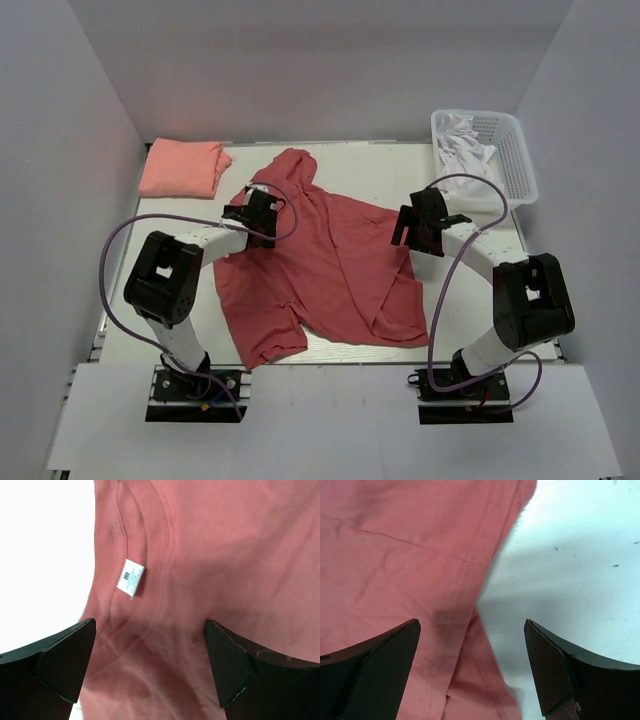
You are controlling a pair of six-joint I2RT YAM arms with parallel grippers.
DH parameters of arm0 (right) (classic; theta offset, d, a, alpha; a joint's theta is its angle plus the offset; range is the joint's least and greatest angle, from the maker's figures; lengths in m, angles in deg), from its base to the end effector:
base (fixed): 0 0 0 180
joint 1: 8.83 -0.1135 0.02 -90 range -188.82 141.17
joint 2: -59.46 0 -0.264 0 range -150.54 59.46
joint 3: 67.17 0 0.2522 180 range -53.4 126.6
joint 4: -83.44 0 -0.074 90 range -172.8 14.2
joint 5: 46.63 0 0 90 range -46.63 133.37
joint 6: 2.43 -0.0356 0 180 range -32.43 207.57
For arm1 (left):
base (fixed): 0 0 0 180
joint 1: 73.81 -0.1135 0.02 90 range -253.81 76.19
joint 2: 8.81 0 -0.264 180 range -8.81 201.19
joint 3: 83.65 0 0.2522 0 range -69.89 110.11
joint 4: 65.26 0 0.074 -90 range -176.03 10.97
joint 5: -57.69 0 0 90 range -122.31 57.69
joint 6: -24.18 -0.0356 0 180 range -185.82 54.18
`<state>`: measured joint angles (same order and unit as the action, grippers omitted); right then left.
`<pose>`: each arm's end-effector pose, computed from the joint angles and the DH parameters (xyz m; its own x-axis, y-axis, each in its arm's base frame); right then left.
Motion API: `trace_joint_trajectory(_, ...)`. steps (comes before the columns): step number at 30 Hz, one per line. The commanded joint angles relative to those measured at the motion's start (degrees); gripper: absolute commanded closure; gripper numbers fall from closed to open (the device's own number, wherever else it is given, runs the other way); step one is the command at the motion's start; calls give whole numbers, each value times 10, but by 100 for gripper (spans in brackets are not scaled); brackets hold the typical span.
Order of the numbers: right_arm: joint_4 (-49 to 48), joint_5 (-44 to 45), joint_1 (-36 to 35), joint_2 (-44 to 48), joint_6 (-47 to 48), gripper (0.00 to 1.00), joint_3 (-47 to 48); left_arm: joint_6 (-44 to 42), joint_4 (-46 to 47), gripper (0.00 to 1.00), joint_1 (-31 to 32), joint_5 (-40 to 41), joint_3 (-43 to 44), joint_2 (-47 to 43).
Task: Fold and stack the t-shirts
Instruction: Flatten out the tshirt
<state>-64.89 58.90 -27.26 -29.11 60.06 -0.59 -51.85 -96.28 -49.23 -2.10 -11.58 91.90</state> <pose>0.2985 0.0894 0.1957 -0.7490 0.2195 -0.6252 0.2163 0.9728 0.0824 0.3197 -0.1265 0.1616 -0.7926 0.1331 -0.5950 -0.0649 0.9519 0.2995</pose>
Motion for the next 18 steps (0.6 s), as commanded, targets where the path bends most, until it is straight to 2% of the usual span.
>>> trace_joint_trajectory(1, -44, -16, 1, -15, 16, 10, 44, -63, 27, 0, -4, -20, 50, -38)
trace_joint_trajectory(5, -24, -16, 2, -80, 5, 11, 105, -43, -9, 0, -4, -20, 101, -38)
trace_joint_trajectory(8, -24, 5, 9, -96, -17, 12, 109, -3, -32, 0, -4, -31, 106, -54)
trace_joint_trajectory(13, -13, 49, 2, -128, -37, 12, 108, 79, -30, 0, 13, -95, 42, -77)
trace_joint_trajectory(18, -3, 64, 3, -136, -45, 15, 104, 102, 13, 0, 13, -109, -36, -111)
